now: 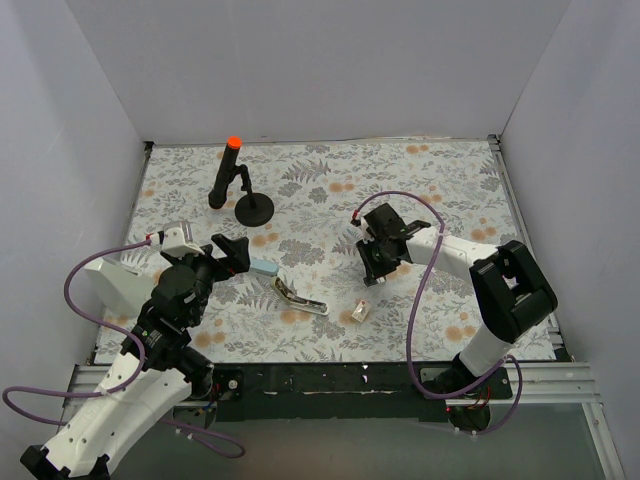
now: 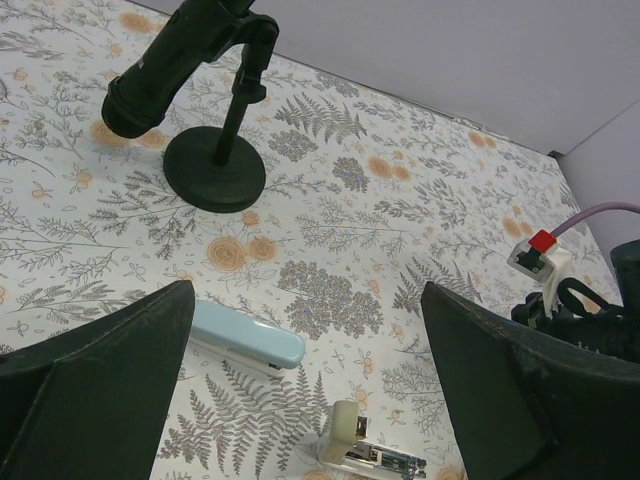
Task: Load the staples into the stapler
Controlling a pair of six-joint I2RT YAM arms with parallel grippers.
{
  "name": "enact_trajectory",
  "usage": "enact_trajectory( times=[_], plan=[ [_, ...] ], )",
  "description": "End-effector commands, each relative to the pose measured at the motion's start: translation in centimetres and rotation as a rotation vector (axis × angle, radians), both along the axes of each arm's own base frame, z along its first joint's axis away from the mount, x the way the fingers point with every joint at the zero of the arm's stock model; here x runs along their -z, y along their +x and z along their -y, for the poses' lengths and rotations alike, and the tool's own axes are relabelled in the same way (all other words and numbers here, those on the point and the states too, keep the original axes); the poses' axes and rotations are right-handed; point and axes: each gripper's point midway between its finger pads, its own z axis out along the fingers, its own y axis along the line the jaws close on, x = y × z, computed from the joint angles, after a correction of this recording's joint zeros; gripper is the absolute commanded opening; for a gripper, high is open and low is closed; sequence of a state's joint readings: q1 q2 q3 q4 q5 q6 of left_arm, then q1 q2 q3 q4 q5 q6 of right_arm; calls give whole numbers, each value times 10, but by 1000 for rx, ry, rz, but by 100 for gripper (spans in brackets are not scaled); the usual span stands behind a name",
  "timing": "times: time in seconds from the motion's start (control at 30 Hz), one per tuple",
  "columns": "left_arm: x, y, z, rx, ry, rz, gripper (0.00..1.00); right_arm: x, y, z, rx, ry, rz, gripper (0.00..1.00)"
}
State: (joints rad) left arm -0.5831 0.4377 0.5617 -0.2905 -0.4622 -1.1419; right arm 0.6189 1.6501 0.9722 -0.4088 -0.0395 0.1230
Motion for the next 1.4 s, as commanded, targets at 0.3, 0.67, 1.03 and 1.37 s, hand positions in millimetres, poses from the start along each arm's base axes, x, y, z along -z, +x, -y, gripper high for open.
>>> enact_trajectory(
  times=[0.3,0.67,1.03,1.37],
  plan=[
    [2,2,0,2,-3,2,98,-9,-8,-2,-38,9,-12,15],
    [1,2,-1,0,-8,6,98,-46,4,-3,-62,36,102,14],
    [0,2,-1,0,-9,7,98,-65,3,-17,-222,122,230,13],
    [-2,2,-7,-25,-7,19,98,-96,-32,-90,-563,331,418,14]
  ],
)
